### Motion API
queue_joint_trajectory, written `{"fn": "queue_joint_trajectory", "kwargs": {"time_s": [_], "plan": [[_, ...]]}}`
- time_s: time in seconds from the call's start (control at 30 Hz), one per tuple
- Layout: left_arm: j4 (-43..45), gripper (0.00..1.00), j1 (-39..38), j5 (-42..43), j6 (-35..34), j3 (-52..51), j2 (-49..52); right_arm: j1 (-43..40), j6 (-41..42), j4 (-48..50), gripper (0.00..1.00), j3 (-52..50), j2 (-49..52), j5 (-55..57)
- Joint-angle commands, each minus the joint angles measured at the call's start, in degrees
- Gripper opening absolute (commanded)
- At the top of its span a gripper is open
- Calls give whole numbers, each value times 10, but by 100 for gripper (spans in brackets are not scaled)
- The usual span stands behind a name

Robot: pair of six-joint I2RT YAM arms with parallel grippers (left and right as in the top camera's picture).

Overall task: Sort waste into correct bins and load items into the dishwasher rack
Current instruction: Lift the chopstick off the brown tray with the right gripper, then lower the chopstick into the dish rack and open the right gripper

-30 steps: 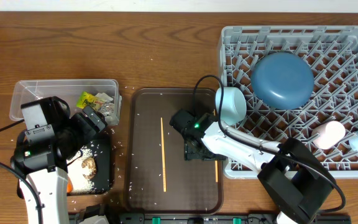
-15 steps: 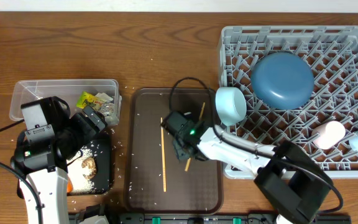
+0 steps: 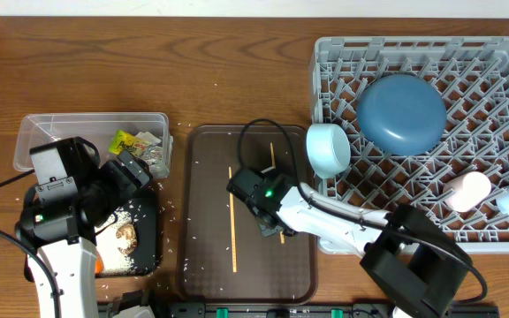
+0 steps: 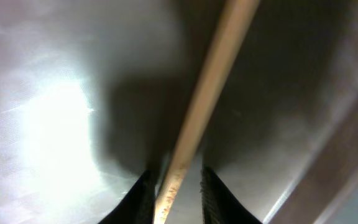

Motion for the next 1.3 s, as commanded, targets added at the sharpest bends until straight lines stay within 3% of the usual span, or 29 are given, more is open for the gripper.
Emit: {"fn": "queue_joint_trajectory", "kwargs": {"time_s": [0.0,0.1,0.23,0.47,0.6,0.83,1.1,1.27], "plan": [[0,98,3,-7,10,13,-4,-17,25,3,38,-16,21,28],[0,98,3,-7,10,13,-4,-21,16,34,48,-16,21,35],[0,98,3,-7,10,13,-4,-22,16,72,47,-16,21,41],[0,98,3,-7,10,13,-4,-22,16,86,14,-16,21,40],[0,98,3,-7,10,13,-4,-22,14,71,1,-16,21,44],[0,98,3,-7,10,13,-4,-22,5,1,1,24,-14,49],[0,98,3,-7,10,13,-4,-21,-59,-30,1,77,-146,14],[0,98,3,-7,10,13,-4,-32,-45,-37,1,79,-236,16]]}}
